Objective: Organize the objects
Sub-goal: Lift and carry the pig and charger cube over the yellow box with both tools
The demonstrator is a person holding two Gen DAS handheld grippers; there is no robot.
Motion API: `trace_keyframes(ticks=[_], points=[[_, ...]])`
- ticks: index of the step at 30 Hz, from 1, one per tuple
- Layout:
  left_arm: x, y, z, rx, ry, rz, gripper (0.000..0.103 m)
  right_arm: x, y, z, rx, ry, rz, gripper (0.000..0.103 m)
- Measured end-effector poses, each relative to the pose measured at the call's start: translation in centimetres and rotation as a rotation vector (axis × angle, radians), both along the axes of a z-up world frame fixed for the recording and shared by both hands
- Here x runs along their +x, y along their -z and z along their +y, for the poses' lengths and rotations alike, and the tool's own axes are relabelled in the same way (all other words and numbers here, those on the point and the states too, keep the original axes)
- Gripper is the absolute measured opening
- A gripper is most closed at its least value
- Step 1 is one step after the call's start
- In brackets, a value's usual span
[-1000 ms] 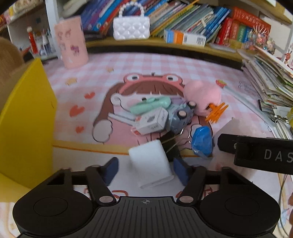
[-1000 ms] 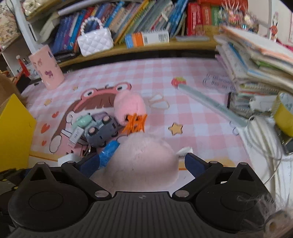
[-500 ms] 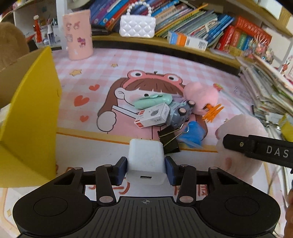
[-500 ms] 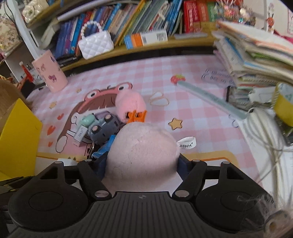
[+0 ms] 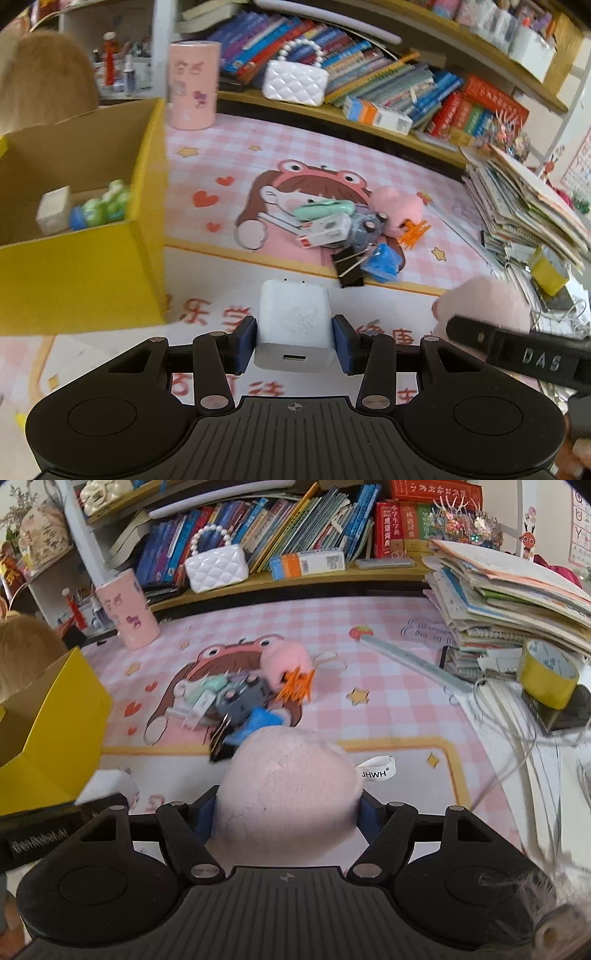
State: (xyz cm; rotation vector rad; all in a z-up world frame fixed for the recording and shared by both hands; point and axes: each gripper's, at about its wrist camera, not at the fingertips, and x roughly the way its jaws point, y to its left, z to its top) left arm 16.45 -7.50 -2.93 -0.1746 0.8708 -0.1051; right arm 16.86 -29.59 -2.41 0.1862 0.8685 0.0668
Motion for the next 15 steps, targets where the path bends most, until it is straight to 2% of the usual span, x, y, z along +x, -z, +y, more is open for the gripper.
trace_keyframes(ticks=[15], points=[[-5.9,-1.5,8.3,-0.041,-0.075,-0.040,0.042,-5.3,-0.9,9.1,-0.026,-0.100,0.013,0.071]])
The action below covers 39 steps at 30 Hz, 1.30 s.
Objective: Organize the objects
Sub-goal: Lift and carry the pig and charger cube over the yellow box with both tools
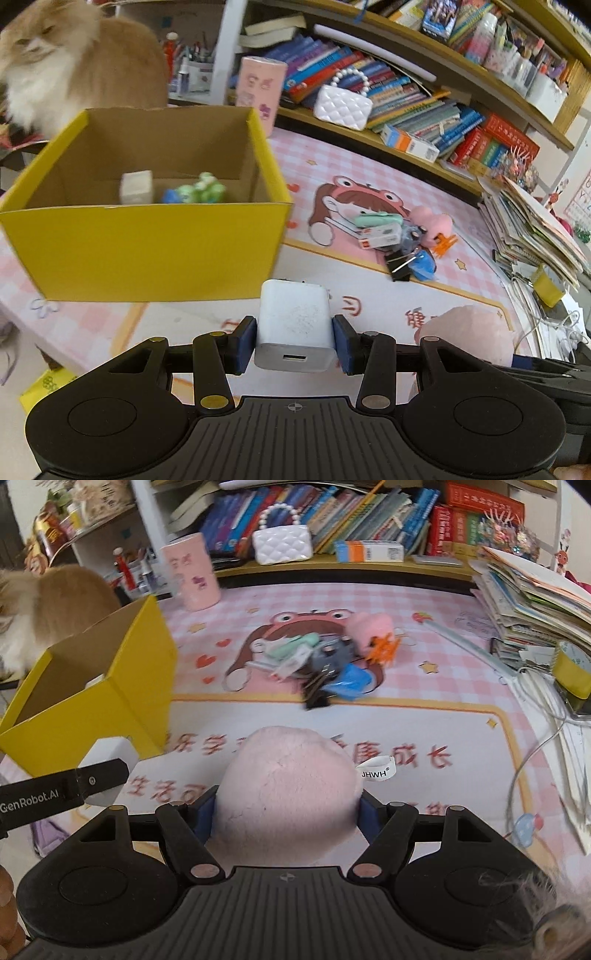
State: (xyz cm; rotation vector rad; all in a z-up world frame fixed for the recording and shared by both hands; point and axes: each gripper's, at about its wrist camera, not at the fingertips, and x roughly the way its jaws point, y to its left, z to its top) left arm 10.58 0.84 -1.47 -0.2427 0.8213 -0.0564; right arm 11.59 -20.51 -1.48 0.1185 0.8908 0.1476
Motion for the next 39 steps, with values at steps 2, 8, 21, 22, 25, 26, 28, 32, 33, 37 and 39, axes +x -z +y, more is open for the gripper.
trace_keyframes(ticks=[2,8,21,22,25,26,28,32,33,37,39], points=[[-0.9,-0.2,1.1,-0.003,-0.007,-0.005,0.043,-0.7,-0.2,1.3,-0.005,-0.012,-0.003,0.072],[-3.6,-0.2,4.7,-0.013,-0.042,0.002,0.042,-2.9,-0.1,5.4,-0.013,-0.065,0.004,0.072],[-8.5,-0.5,10.7,-0.006,-0.081,-0.007,0.042,-7.0,0.1,12.3,-0.003,-0.135,0.003,0.072],[-8.9,-0.5,11.1,-0.006,-0.084,-0.009,0.042,-7.2,0.1,12.8,-0.002,-0.138,0.003,0.072],[-9.8,-0.5,12.2,-0.004,-0.093,-0.013,0.042,-7.8,0.3,14.0,0.002,-0.147,0.003,0.072],[-10.1,-0.5,12.6,-0.004,-0.096,-0.014,0.042,-8.0,0.3,14.5,0.002,-0.151,0.004,0.072],[-10.6,-0.5,13.3,-0.004,-0.101,-0.018,0.042,-8.4,0.4,15.2,0.003,-0.159,0.005,0.072],[-11.4,-0.7,14.6,-0.007,-0.107,-0.029,0.042,-9.0,0.3,16.8,0.001,-0.170,0.001,0.072],[-11.5,-0.8,14.9,-0.009,-0.108,-0.032,0.042,-9.1,0.2,17.1,0.000,-0.172,0.000,0.072],[-11.9,-1.2,15.8,-0.014,-0.114,-0.049,0.042,-9.4,-0.2,18.2,-0.007,-0.180,-0.010,0.072],[-12.0,-1.4,16.2,-0.017,-0.115,-0.058,0.042,-9.4,-0.4,18.6,-0.011,-0.185,-0.016,0.072]])
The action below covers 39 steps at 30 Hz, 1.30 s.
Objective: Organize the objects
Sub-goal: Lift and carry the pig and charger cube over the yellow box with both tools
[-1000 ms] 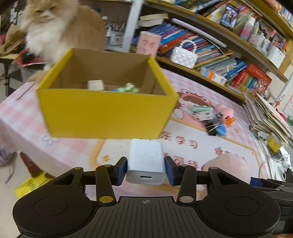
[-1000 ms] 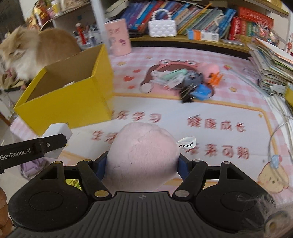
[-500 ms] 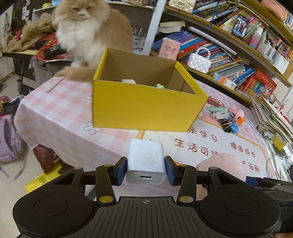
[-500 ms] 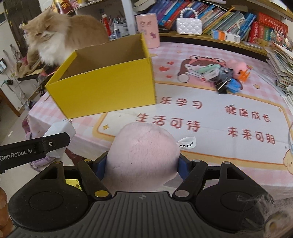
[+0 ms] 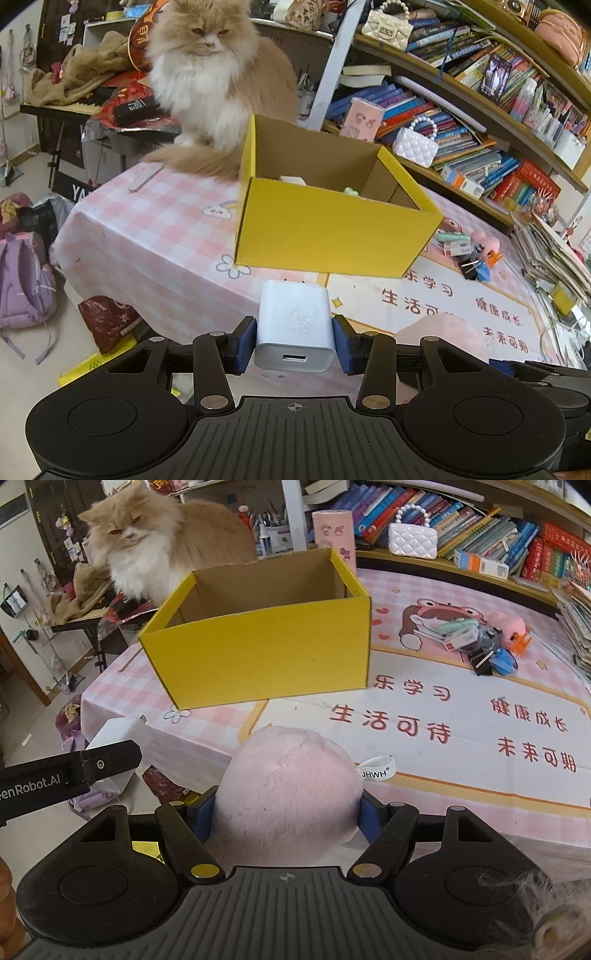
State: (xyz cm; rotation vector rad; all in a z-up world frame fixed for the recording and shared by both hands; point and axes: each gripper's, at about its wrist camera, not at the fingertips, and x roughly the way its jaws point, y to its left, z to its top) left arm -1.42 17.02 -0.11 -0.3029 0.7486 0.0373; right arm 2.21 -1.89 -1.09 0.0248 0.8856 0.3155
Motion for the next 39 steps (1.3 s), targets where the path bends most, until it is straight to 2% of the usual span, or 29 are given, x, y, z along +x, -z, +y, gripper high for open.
trace_keyframes(ticks=[6,14,21,31,36,39], points=[[-0.1,-0.3,0.5,-0.002,0.000,-0.016,0.042,0.1,-0.4,0.8,-0.014,-0.011,-0.014,0.072],[0.7,-1.4,0.4,0.036,0.018,-0.067,0.042,1.2,-0.7,1.5,-0.010,-0.021,-0.028,0.072],[2.9,-2.7,0.9,0.058,0.011,-0.102,0.043,3.5,-2.4,1.8,0.006,-0.004,-0.124,0.072],[9.4,-5.4,-0.3,0.134,0.038,-0.178,0.042,10.2,-7.6,0.9,0.048,0.059,-0.358,0.072],[13.3,-5.0,-1.3,0.159,0.047,-0.162,0.043,14.6,-8.8,1.2,0.057,0.033,-0.381,0.072],[15.3,-4.0,-2.0,0.181,0.054,-0.129,0.043,17.5,-8.3,1.5,0.056,0.009,-0.344,0.073]])
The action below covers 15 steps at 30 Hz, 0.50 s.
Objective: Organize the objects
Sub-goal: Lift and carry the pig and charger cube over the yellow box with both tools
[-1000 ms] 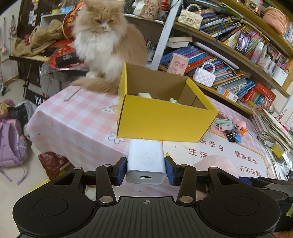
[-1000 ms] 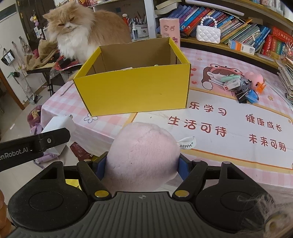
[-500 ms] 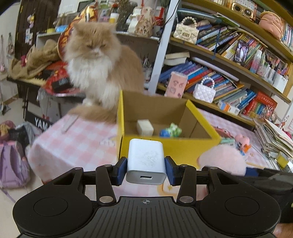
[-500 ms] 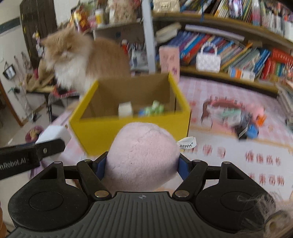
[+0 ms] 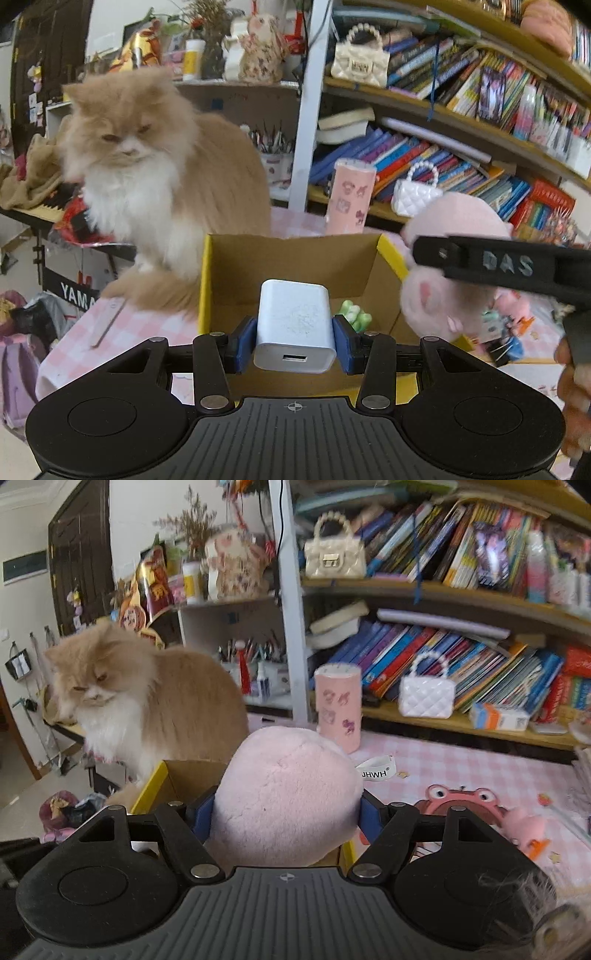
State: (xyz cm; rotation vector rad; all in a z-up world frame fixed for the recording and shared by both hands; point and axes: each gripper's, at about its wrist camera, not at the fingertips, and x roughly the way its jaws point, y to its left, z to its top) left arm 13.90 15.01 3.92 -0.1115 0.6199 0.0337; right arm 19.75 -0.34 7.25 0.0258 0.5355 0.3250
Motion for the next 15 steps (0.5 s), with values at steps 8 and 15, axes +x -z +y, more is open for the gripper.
trace_keyframes(ticks=[8,15], points=[[3.9,3.0,-1.3,0.075,-0.011,0.093,0.043,6.2,3.3,2.3,-0.035,-0.101,0.131,0.073],[5.9,4.6,-1.6,0.102,-0.014,0.152,0.043,9.7,5.6,4.9,-0.078,-0.196,0.223,0.073]])
